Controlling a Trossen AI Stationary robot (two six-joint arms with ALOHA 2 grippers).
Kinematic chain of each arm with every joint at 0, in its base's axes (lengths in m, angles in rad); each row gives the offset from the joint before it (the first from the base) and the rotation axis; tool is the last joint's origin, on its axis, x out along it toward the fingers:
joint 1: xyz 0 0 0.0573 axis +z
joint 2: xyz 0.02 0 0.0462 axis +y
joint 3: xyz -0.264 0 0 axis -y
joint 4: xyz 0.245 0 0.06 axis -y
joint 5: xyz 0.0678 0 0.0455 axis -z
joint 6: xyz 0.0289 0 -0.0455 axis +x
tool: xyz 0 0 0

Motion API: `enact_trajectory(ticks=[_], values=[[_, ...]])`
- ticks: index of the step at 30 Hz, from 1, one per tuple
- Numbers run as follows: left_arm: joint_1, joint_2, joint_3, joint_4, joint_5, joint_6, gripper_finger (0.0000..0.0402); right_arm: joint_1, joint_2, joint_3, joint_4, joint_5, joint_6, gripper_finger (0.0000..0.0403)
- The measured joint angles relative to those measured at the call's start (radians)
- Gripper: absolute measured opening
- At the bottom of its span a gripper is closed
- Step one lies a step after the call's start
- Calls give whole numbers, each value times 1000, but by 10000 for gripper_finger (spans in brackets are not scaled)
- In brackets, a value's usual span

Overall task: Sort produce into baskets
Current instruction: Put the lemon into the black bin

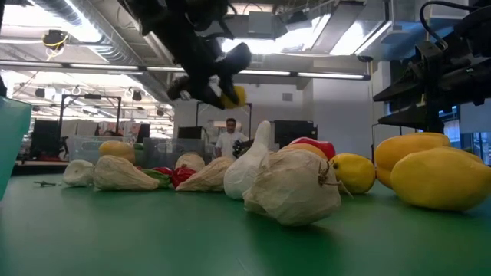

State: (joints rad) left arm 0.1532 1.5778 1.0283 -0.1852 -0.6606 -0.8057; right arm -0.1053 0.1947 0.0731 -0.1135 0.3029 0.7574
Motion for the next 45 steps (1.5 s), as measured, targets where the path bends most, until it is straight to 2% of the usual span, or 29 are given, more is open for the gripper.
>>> enact_trajectory(ticks=[12,21,29,36,45], values=[[259,-22,0,-210,-4,-42,139,0,0,0,-1,1,-1,261],[429,-14,0,-219,185,-80,139,0,0,0,-1,25,-3,261],[475,3,0,-253,240,-113,139,0,0,0,-1,29,-3,261],[474,2,0,-251,241,-111,141,0,0,0,-1,29,-3,261],[468,2,0,-249,242,-102,202,0,0,0,-1,29,-3,261]])
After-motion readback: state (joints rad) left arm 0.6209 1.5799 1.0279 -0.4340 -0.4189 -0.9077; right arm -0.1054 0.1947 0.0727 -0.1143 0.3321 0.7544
